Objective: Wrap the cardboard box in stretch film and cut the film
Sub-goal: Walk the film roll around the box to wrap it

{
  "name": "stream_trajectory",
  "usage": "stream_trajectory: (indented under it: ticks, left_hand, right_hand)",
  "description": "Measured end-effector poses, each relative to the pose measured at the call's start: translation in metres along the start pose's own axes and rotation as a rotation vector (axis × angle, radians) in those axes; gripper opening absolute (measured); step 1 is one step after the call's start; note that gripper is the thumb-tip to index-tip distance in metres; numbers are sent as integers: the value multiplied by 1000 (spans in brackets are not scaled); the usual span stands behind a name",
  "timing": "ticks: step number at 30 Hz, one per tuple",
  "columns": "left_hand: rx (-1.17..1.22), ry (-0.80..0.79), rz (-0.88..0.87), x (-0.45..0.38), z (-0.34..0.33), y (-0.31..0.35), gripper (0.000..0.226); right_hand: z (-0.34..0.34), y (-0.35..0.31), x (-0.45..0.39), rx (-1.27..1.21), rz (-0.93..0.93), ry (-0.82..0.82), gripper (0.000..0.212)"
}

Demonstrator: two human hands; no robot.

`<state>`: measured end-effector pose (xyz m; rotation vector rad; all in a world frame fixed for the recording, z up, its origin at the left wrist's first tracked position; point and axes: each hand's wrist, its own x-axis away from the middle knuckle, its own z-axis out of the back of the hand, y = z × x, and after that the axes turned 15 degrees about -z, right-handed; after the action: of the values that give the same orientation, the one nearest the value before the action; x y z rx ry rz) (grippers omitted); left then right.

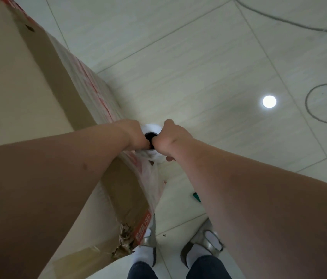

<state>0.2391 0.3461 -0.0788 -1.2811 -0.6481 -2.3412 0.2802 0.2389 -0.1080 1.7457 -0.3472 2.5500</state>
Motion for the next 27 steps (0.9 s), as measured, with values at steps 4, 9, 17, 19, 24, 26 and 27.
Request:
stream_trajectory:
  ticks: [4,9,17,19,24,26,27]
  left_hand:
    - [16,-15,18,-7,-2,2,29]
    - [-116,103,-16,-13,12,-8,21]
    - [-535,251,-281,-18,41,-4,9]
    - [-589,309,-332,-22,46,-8,12]
    - [-282,296,-263,-36,48,-22,30]
    - [-195,200,-179,-44,51,-27,33]
    - [-186,139,-154,-48,53,-28,31]
  right_hand:
    - [1,3,-3,54,22,14,45]
    - [14,-13,-7,166,139,147,26]
    - [31,-33,-10,157,190,83,22]
    - [36,-39,-5,60,140,18,17]
    - [37,-55,-11,-140,-93,-73,43]
    - [41,-62,-14,-84,-132,-29,48]
    - [43,-64,-15,-33,-131,8,49]
